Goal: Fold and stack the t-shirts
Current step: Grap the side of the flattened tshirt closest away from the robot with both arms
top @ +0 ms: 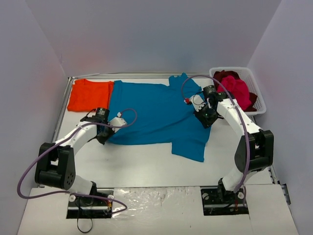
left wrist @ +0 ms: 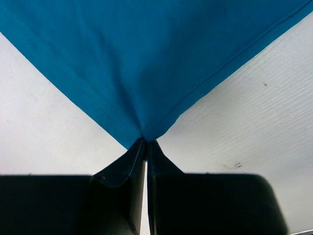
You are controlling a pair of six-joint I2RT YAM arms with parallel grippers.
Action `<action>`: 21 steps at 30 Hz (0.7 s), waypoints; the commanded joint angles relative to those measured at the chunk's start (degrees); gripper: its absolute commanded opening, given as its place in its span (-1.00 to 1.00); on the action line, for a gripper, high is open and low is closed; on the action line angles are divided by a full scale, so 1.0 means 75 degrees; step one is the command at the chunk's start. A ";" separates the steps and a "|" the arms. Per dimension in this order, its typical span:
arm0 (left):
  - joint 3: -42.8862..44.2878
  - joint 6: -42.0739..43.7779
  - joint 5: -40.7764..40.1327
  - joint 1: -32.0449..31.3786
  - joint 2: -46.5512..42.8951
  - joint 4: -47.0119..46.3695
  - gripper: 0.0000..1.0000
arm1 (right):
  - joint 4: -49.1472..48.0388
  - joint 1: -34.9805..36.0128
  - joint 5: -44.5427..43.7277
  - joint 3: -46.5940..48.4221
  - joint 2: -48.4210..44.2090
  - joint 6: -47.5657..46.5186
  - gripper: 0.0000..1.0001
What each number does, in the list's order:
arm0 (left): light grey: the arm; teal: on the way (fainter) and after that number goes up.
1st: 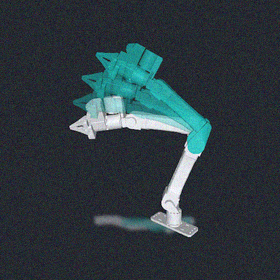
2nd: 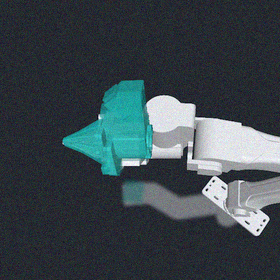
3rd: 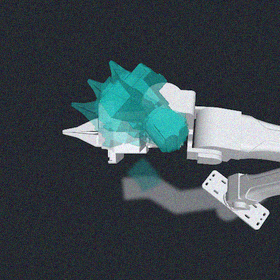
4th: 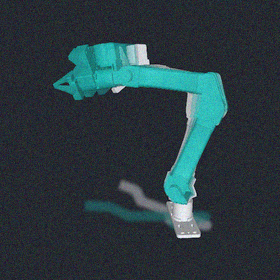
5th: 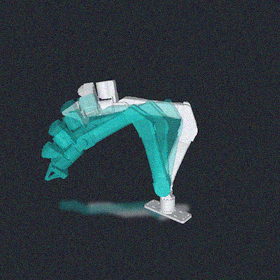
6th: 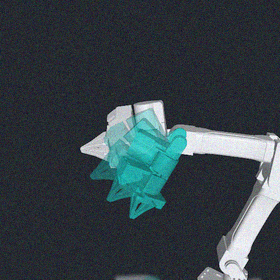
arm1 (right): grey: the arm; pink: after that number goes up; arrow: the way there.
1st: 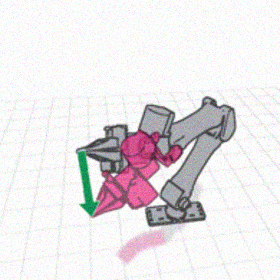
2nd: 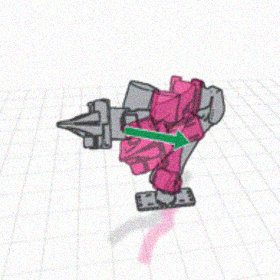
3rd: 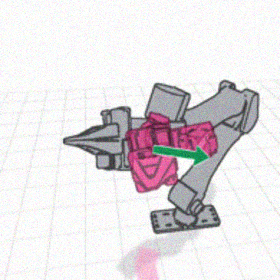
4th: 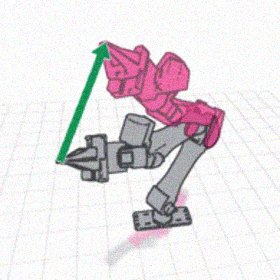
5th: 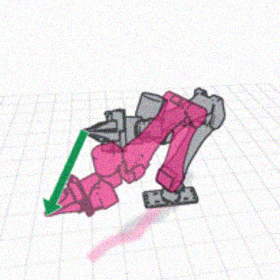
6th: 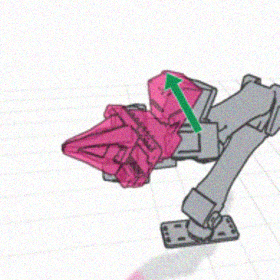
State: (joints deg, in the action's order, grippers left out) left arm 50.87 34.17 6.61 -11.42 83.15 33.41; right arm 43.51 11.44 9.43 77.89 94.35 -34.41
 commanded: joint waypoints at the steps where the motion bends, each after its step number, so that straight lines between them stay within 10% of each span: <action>1: -0.0044 -0.0162 0.0430 0.0140 0.0022 0.0034 -0.95 | 0.0750 0.0395 -0.0318 -0.0867 -0.0531 -0.0462 -0.61; 21: -0.0220 -0.0174 0.0396 0.0304 0.0034 -0.0095 -0.95 | 0.0797 0.3455 -0.1784 -0.2920 -0.1119 0.0370 -0.42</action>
State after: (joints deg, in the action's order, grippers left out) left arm 49.58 33.36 9.80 -9.61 83.64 32.38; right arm 47.09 37.10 0.14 56.64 84.27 -32.60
